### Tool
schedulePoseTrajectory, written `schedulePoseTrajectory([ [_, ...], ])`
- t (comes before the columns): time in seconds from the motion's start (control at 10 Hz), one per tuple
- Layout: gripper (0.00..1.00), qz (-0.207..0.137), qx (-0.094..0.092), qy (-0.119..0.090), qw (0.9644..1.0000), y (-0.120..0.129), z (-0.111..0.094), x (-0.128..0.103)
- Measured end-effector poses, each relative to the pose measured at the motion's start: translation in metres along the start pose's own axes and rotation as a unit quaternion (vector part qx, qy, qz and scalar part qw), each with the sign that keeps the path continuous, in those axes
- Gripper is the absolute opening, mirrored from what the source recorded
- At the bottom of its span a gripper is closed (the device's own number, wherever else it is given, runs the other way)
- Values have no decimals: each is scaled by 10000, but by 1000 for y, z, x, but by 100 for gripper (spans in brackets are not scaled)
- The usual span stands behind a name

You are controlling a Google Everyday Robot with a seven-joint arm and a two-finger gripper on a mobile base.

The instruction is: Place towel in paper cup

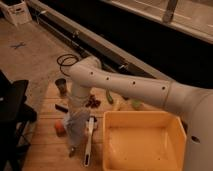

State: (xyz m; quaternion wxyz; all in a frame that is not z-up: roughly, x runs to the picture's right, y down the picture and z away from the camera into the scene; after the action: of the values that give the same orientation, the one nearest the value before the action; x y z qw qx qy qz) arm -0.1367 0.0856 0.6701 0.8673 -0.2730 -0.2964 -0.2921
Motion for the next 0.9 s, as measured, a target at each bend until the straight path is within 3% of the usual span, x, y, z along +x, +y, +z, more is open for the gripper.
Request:
schedulePoseTrajectory([
  [0.2,0,161,122,214,9996,-10,-37,19],
  [0.3,0,335,221,347,9986,-9,-61,40],
  [0.4,0,443,309,380,9978,-7,-73,50],
  [0.9,0,446,322,380,9978,-7,-74,51],
])
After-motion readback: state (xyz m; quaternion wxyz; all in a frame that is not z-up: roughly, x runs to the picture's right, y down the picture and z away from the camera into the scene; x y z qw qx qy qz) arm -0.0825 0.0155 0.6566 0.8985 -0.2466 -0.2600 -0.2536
